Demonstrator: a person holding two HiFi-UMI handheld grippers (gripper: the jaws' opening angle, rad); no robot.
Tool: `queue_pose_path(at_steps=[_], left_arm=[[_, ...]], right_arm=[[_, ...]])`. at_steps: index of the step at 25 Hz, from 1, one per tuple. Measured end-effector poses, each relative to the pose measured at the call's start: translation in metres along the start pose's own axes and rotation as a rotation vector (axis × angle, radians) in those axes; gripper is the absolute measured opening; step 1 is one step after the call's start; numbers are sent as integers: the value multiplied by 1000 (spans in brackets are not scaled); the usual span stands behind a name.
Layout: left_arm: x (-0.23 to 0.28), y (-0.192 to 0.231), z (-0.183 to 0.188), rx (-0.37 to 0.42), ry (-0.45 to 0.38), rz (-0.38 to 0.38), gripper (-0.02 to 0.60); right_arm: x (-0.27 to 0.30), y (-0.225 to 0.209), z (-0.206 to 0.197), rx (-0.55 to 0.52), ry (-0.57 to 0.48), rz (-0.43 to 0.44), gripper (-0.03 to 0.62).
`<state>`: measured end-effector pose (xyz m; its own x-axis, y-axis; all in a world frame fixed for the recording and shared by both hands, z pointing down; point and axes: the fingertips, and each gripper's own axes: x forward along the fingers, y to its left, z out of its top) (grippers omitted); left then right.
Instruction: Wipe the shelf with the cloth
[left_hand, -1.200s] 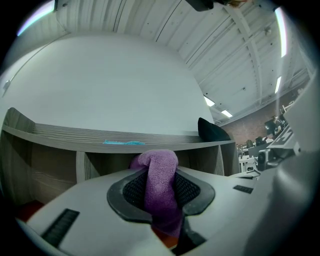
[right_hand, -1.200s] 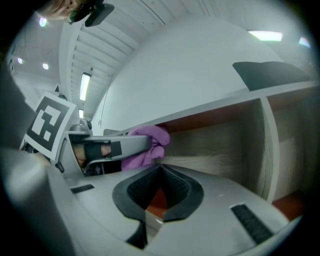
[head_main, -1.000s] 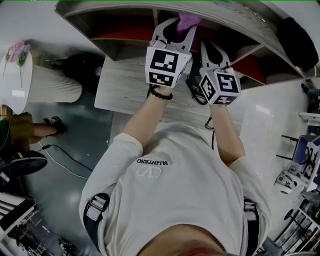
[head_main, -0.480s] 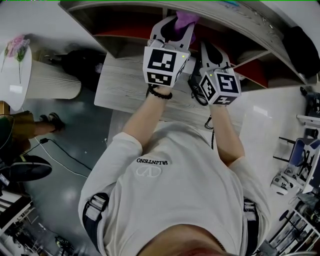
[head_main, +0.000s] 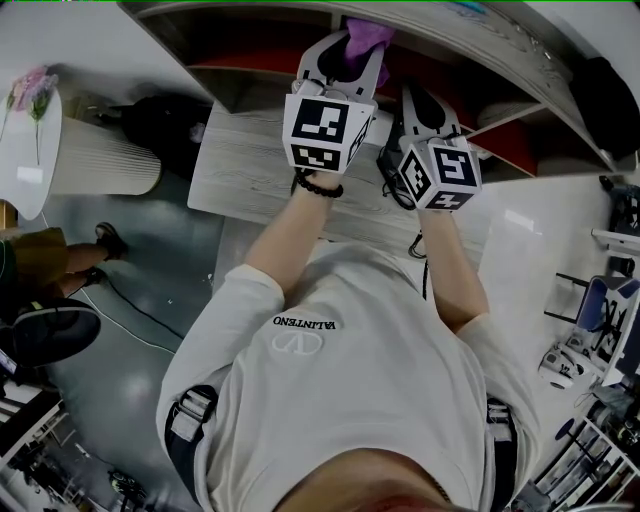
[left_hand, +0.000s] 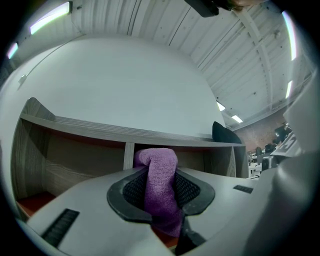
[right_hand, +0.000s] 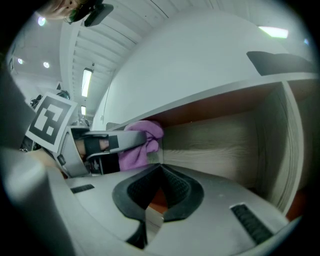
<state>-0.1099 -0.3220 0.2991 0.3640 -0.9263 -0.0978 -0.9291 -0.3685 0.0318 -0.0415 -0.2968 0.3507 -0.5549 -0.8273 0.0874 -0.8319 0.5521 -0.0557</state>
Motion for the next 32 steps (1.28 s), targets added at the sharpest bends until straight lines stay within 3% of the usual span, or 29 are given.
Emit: queue_pose_path(at_steps=[32], left_arm=[[-8,3,-78,-1,149,21,104]], right_arm=[[-16,-15,-29,23,52,-39,-2]])
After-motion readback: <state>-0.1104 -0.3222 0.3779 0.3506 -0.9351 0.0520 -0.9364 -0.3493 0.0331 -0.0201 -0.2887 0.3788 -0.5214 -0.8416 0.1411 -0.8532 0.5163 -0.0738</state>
